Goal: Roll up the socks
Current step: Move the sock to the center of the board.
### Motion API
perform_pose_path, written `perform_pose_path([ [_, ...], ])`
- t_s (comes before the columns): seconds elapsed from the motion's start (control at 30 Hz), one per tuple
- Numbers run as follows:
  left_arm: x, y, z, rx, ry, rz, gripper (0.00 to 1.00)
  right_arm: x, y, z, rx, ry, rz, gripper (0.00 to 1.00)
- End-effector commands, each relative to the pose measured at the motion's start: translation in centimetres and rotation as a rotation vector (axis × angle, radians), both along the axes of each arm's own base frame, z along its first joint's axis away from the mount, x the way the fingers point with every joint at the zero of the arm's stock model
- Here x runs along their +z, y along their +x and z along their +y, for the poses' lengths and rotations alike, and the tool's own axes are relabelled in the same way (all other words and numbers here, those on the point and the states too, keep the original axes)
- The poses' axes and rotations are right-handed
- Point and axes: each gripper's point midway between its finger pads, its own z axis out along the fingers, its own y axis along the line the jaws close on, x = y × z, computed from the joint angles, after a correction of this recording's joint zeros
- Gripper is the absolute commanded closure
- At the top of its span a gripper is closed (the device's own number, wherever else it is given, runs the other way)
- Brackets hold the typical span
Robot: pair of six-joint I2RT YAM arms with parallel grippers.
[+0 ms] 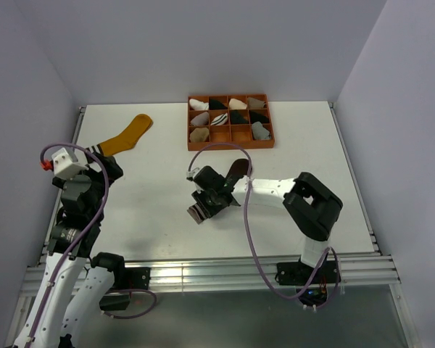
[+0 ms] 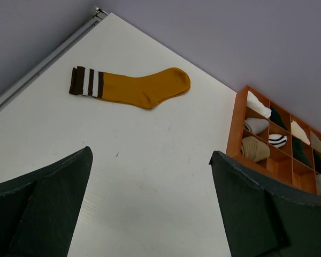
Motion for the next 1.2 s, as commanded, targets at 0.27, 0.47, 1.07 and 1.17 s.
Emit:
perform_pose_path([
  [0.27,0.7,1.5,-5.0,-0.265,-0.041,-0.01,0.01,6.0,7.9,-7.0,-0.313,-0.031,-0.202,0.57],
  [0.47,-0.7,1.7,-9.8,-0.503,-0.119,0.142,0.03,4.9,13.8,-11.4,-0.533,0.003,-0.157,0.58],
  [1.07,-12.6,1.2,-28.8,-0.899,-0.245,0.431,0.2,3.2,18.0,-12.4,-0.594,0.062,-0.113,0.59],
  [1.17,-14.7,0.8,-30.4,-0.933,-0.235,0.459,0.24,2.8,18.1,-12.2,-0.585,0.059,-0.107,0.59],
])
